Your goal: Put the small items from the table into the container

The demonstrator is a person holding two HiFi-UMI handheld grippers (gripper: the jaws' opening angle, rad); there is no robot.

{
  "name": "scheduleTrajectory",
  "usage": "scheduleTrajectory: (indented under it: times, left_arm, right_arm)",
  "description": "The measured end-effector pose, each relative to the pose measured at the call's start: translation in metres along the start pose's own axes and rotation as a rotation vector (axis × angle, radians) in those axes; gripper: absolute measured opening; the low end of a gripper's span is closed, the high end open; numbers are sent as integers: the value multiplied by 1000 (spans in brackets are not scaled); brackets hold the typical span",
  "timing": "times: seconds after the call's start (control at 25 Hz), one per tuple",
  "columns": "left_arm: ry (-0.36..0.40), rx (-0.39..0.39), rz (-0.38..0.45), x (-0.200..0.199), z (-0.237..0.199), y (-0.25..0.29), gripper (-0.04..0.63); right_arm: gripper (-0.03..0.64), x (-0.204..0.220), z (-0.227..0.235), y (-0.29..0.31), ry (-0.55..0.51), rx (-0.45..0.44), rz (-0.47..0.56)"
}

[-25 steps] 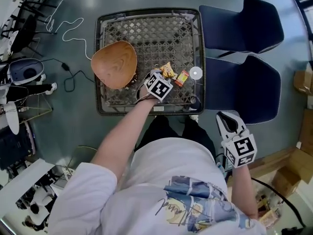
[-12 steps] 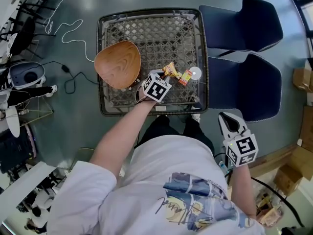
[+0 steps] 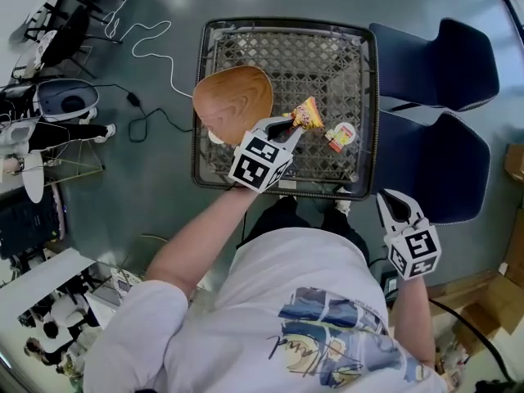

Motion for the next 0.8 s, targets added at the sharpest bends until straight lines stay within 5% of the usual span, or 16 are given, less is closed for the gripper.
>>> scheduleTrajectory:
  times: [0.2,0.48,0.8]
  left_arm:
    - [-45,-104,23,7,-46,-35,71]
    - [-119,-275,-45,47,-123,-46,71]
    - [-154,-318,-150,79,-164,-12,69]
  right_arm:
    - [12,-9,-5,10,-20,-20,2]
    - [12,-17,-13,15,-29,-23,-8]
    - [11,-15,-17,16,-10,2,-20]
Point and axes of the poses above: the fingertips, and each gripper's own axes: y forward along the fingers, z to its right, x out of its underside, the point moved 6 cm from there along -y, backward along the fingers, and after that the axes turned 5 degrees about -z, right-handed, at the moved point
